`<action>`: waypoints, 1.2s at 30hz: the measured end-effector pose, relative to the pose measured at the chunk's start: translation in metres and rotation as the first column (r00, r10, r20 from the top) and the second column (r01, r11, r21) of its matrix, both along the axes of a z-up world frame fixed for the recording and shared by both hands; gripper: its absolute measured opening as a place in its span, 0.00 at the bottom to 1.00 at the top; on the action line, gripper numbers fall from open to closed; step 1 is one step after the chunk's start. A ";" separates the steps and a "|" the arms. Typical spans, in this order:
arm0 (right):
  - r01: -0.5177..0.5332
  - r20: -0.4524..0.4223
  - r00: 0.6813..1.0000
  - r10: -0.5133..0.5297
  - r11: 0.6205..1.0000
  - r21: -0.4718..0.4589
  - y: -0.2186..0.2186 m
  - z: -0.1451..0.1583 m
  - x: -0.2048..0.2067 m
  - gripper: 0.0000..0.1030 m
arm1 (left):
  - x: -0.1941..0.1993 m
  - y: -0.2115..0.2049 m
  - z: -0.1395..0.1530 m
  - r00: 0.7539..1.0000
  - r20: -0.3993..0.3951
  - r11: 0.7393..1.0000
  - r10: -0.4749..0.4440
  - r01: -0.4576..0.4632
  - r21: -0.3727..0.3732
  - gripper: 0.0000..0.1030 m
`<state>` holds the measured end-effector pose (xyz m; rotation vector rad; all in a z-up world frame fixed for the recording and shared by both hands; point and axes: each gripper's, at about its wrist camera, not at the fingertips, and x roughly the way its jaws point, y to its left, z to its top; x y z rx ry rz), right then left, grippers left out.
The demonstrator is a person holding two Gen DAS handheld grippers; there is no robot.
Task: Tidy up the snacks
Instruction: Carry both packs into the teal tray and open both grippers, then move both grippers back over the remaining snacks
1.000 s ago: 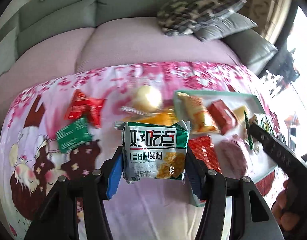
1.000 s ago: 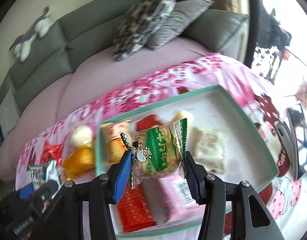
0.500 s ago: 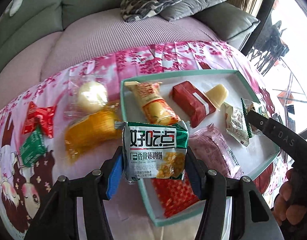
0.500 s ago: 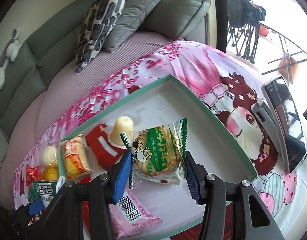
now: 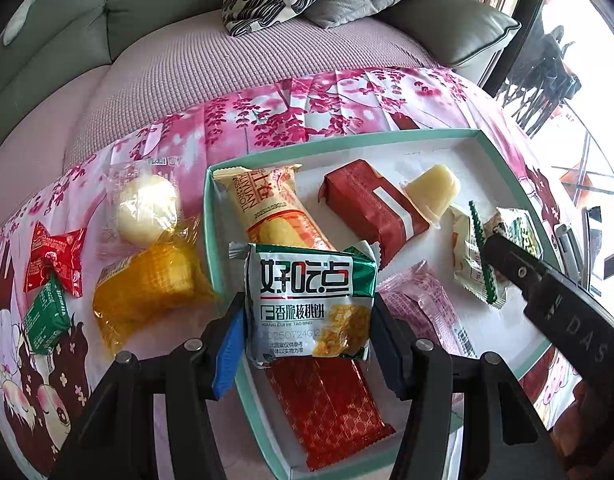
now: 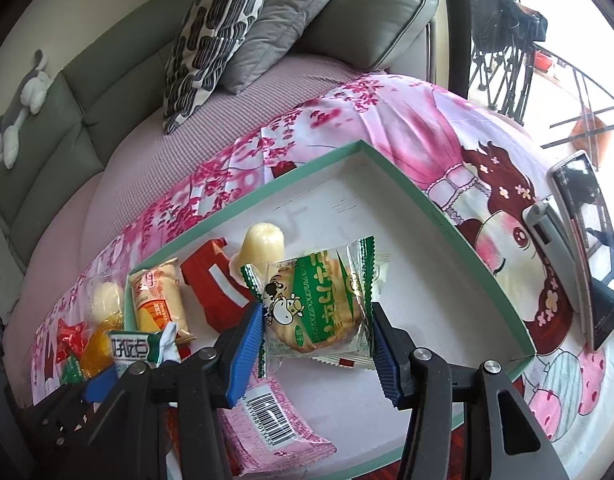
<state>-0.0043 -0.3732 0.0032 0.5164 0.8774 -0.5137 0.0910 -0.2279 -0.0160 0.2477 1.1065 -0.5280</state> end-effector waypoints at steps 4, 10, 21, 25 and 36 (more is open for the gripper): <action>0.001 -0.013 1.000 -0.001 1.000 0.007 0.001 -0.003 0.001 0.54 | -0.003 0.002 0.001 1.000 0.005 1.000 -0.006 0.006 0.002 0.60; -0.002 -0.025 1.000 0.002 1.000 -0.006 0.002 -0.001 0.002 0.58 | -0.005 0.012 0.012 1.000 0.020 1.000 0.014 -0.014 -0.009 0.65; -0.070 -0.083 0.994 0.065 0.995 -0.068 0.024 0.003 0.010 0.82 | 0.005 0.063 0.020 0.979 0.078 0.979 0.189 -0.194 0.062 0.85; -0.119 -0.069 0.991 0.112 0.988 -0.100 0.038 0.006 0.015 0.99 | 0.011 0.086 0.017 0.959 0.104 0.957 0.262 -0.272 0.096 0.88; -0.201 -0.068 0.979 0.194 0.972 -0.122 0.067 0.007 0.026 1.00 | 0.011 0.145 0.007 0.919 0.104 0.912 0.380 -0.391 0.123 0.93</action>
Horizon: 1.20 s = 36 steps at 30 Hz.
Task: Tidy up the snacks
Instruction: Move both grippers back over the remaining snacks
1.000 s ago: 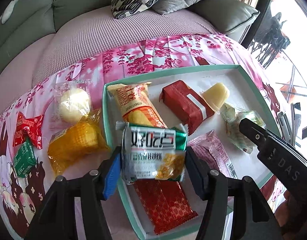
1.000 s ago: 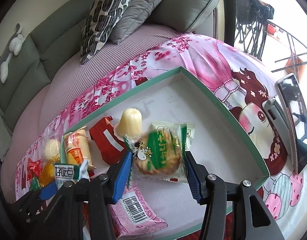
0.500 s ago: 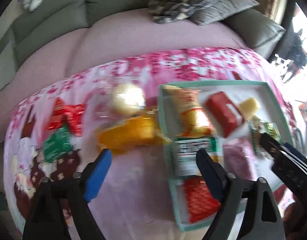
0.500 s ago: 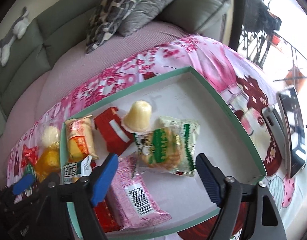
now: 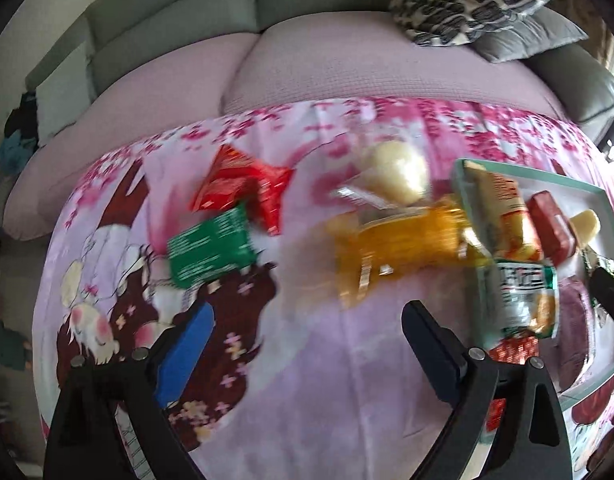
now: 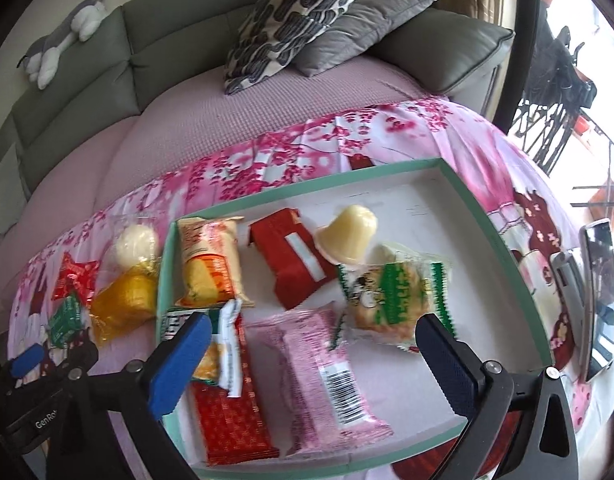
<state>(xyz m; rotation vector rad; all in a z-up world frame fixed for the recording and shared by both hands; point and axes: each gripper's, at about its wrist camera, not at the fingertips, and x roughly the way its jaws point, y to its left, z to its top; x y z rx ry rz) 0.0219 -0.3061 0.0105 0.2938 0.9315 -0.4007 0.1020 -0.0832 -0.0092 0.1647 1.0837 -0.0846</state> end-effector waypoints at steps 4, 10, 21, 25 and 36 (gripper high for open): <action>-0.001 -0.012 1.000 0.001 1.000 0.006 0.008 -0.002 0.003 1.00 | -0.001 0.023 -0.003 0.999 -0.017 0.999 0.049 -0.049 -0.008 0.93; -0.043 -0.006 0.999 0.043 0.999 -0.002 0.024 -0.001 0.006 1.00 | 0.004 0.054 -0.006 0.989 -0.024 0.990 0.143 -0.143 0.002 0.93; -0.126 -0.030 0.992 0.126 0.992 -0.003 0.062 -0.007 0.016 1.00 | 0.015 0.104 -0.006 0.961 -0.046 0.962 0.272 -0.273 -0.021 0.93; -0.168 -0.027 0.986 0.167 0.985 -0.025 0.082 -0.006 0.021 1.00 | 0.022 0.115 -0.010 0.955 -0.068 0.955 0.289 -0.293 -0.049 0.93; -0.279 -0.036 0.960 0.278 0.959 -0.049 0.126 -0.008 0.045 1.00 | 0.051 0.128 -0.007 0.953 -0.083 0.944 0.292 -0.301 -0.135 0.93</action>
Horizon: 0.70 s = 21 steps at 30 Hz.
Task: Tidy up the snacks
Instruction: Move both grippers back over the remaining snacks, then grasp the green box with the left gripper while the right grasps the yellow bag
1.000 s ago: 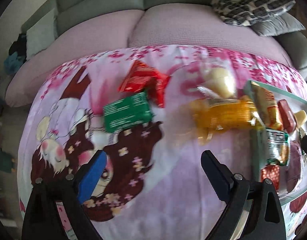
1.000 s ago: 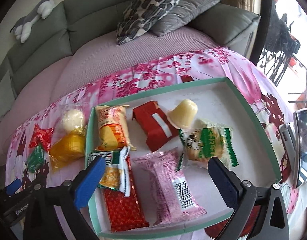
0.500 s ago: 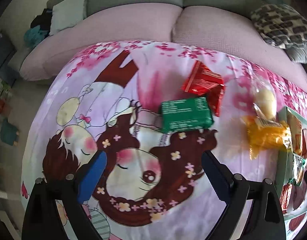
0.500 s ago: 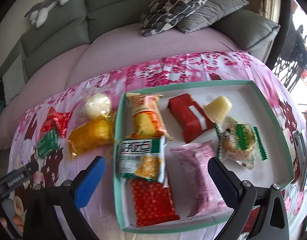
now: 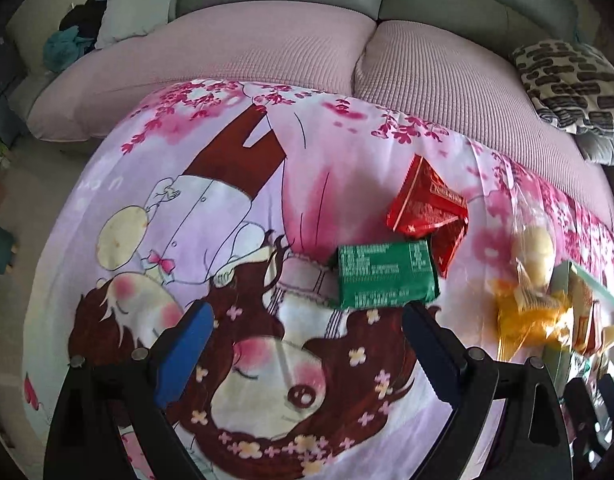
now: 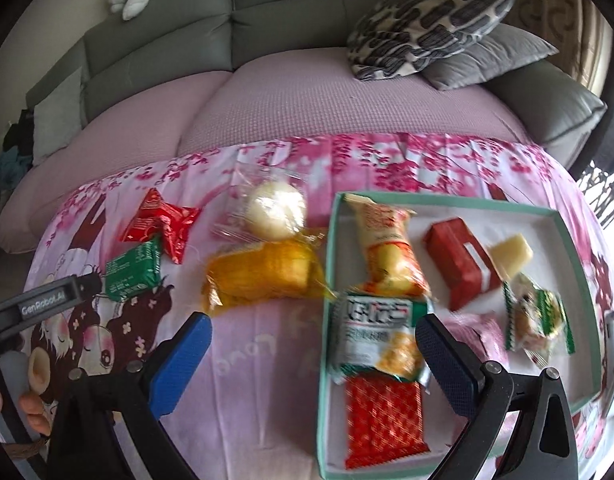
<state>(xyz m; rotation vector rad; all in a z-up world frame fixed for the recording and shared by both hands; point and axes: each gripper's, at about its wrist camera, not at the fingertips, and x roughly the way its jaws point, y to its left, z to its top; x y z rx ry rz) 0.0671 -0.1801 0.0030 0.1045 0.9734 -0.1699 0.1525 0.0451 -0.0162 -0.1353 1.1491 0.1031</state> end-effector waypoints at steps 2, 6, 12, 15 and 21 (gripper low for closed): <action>-0.016 -0.010 1.000 0.016 1.000 0.005 0.004 -0.002 0.009 1.00 | 0.007 0.001 -0.004 1.000 -0.008 1.000 -0.004 0.004 -0.024 0.93; -0.039 -0.031 0.999 0.039 0.999 0.015 0.011 -0.010 0.029 1.00 | 0.021 -0.001 -0.014 0.999 -0.038 0.998 -0.014 0.012 -0.059 0.93; -0.046 -0.058 0.997 0.047 0.999 0.023 0.014 -0.022 0.051 1.00 | 0.041 -0.014 -0.030 0.996 -0.074 0.996 -0.054 0.049 -0.069 0.93; -0.075 -0.069 0.995 0.076 0.997 0.014 0.020 -0.027 0.060 1.00 | 0.046 -0.017 -0.037 0.995 -0.087 0.995 -0.058 0.051 -0.087 0.93; -0.100 -0.109 0.989 0.102 0.995 0.027 0.027 -0.043 0.073 1.00 | 0.054 -0.021 -0.039 0.996 -0.078 0.995 -0.051 0.044 -0.087 0.92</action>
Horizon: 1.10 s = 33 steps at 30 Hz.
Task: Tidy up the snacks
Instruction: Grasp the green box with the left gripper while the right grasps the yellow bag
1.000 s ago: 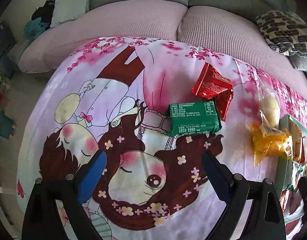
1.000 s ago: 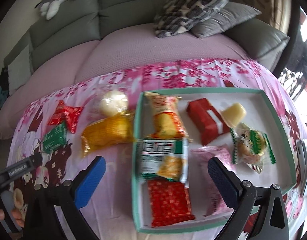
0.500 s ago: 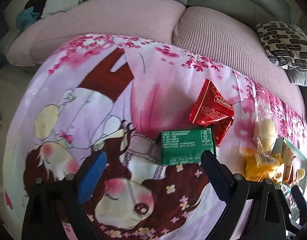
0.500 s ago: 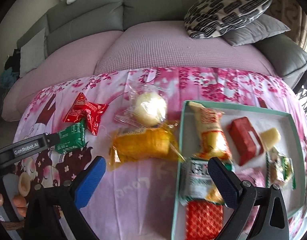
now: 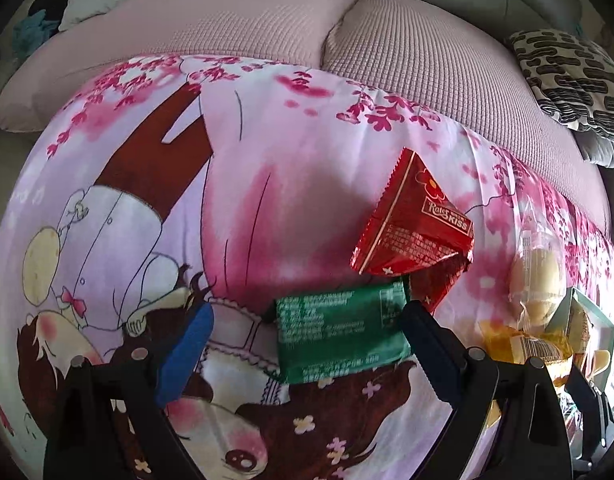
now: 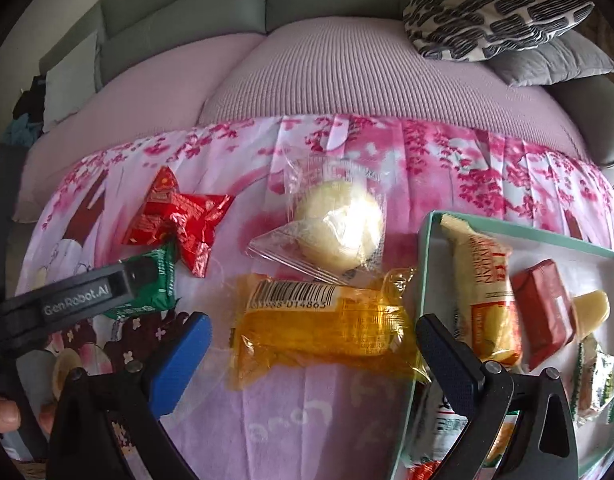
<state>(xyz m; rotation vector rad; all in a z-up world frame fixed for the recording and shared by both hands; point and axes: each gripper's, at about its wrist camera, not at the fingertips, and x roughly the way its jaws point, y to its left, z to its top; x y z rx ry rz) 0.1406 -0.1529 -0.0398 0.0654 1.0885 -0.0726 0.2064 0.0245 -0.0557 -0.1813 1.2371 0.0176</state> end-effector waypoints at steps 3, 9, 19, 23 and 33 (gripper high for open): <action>-0.013 0.010 1.000 0.013 1.000 -0.012 0.004 -0.002 0.001 0.99 | 0.003 -0.005 -0.002 1.000 0.001 1.000 -0.007 0.007 0.004 0.92; -0.024 0.001 1.000 0.024 0.999 -0.028 0.009 -0.009 0.001 0.88 | 0.001 -0.014 -0.011 1.000 0.001 1.000 -0.016 0.016 0.002 0.80; -0.021 0.039 0.999 0.020 1.000 0.020 0.006 -0.003 -0.012 0.80 | -0.023 -0.013 -0.007 1.000 0.022 1.000 0.012 -0.012 0.003 0.63; -0.020 0.049 0.999 0.018 0.999 0.038 0.008 0.000 -0.021 0.80 | -0.029 -0.005 0.001 0.999 0.025 0.999 0.031 -0.030 -0.010 0.63; -0.002 0.105 0.995 -0.003 0.999 0.050 0.006 0.027 -0.051 0.80 | -0.048 -0.005 0.042 0.996 0.087 1.000 0.025 -0.024 -0.013 0.63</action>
